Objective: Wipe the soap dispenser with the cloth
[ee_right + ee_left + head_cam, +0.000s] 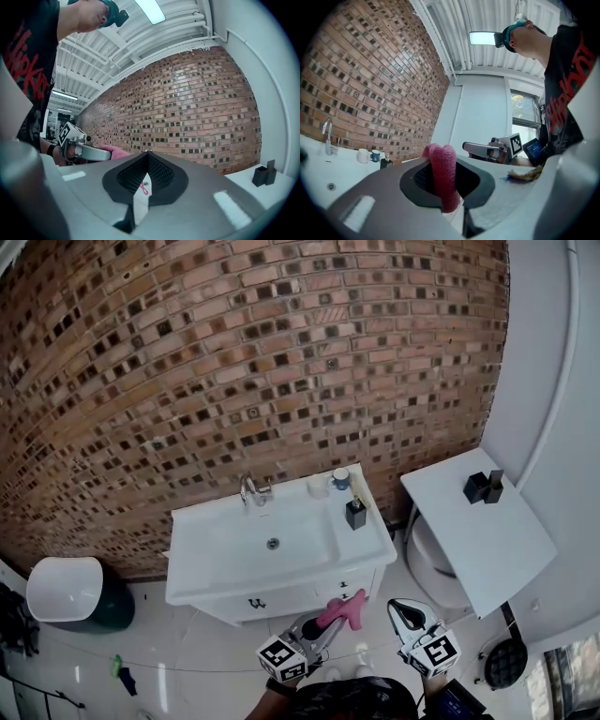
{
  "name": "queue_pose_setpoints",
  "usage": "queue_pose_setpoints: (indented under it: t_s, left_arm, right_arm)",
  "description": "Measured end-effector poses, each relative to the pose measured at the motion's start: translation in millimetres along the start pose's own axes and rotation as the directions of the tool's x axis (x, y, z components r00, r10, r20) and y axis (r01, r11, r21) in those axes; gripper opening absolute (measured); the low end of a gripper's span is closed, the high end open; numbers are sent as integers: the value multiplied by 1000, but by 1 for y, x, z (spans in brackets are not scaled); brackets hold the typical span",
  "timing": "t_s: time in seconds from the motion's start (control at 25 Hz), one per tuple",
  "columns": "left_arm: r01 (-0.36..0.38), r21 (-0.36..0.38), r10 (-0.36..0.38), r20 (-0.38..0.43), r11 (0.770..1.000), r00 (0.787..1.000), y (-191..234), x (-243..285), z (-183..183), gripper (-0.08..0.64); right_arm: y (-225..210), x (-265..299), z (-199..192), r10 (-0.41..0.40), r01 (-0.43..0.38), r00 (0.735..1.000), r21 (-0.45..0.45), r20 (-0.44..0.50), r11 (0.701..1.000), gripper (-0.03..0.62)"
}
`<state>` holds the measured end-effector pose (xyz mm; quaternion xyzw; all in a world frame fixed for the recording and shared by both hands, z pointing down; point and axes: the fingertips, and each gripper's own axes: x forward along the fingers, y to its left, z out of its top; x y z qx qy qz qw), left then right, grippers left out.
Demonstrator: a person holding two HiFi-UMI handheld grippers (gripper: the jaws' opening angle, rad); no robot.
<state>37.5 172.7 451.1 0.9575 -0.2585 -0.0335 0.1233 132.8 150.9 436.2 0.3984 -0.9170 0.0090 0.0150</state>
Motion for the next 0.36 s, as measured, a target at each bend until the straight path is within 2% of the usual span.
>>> queue_pose_setpoints:
  t_s: [0.2,0.36]
  left_arm:
    - [20,-5,-20,-6,1000,1000,-5,11,2,46]
    - [56,23,-56,24,998,998,-8,43,10,45]
  right_arm:
    - [-2,-6,5,-7,7,1000,16,12,1000,0]
    - [-28,-8,4,-11,11,1000,-11,0,1000,0]
